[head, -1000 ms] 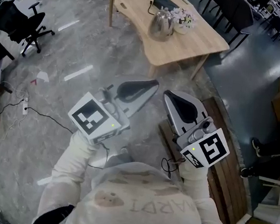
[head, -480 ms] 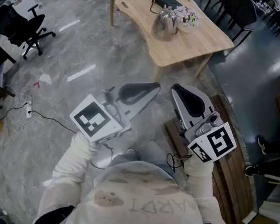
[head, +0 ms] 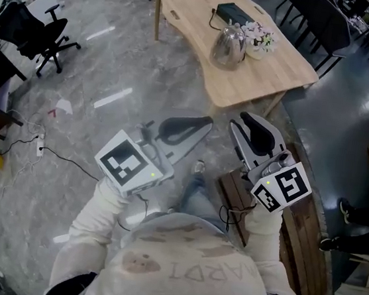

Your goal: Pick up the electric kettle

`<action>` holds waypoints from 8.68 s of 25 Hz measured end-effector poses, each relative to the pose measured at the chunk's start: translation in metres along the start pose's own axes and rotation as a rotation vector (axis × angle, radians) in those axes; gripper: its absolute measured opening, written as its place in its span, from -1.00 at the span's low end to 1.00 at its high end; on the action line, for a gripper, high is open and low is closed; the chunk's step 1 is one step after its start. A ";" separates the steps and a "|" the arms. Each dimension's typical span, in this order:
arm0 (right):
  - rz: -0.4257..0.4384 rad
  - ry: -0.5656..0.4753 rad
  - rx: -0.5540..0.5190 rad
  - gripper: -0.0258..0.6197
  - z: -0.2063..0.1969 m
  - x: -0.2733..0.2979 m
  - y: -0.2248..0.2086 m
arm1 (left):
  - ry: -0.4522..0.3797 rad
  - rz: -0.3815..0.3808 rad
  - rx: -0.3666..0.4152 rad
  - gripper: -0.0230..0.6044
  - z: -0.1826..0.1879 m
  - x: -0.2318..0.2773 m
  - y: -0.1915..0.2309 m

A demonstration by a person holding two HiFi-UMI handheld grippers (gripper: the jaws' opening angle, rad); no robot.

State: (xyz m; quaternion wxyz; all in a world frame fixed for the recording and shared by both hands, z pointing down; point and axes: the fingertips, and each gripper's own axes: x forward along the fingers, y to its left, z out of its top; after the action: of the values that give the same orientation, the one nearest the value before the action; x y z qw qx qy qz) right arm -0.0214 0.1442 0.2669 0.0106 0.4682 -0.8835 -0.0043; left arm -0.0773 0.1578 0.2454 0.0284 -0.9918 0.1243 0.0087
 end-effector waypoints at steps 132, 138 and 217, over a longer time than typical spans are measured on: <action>0.282 0.410 0.276 -0.36 -0.237 0.324 -0.275 | 0.146 0.246 -0.173 -0.88 -0.081 0.198 0.341; 0.228 0.409 0.268 -0.48 -0.238 0.334 -0.278 | 0.152 0.258 -0.173 -0.88 -0.081 0.196 0.339; 0.278 0.160 -0.048 -0.47 -0.029 0.089 -0.020 | 0.072 0.168 0.028 -0.88 -0.017 0.028 0.089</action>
State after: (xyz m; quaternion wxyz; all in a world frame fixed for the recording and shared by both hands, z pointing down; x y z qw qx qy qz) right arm -0.0547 0.0594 0.2966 0.0926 0.3400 -0.9357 0.0134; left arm -0.0722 0.0642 0.2573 0.0371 -0.9770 0.2083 -0.0264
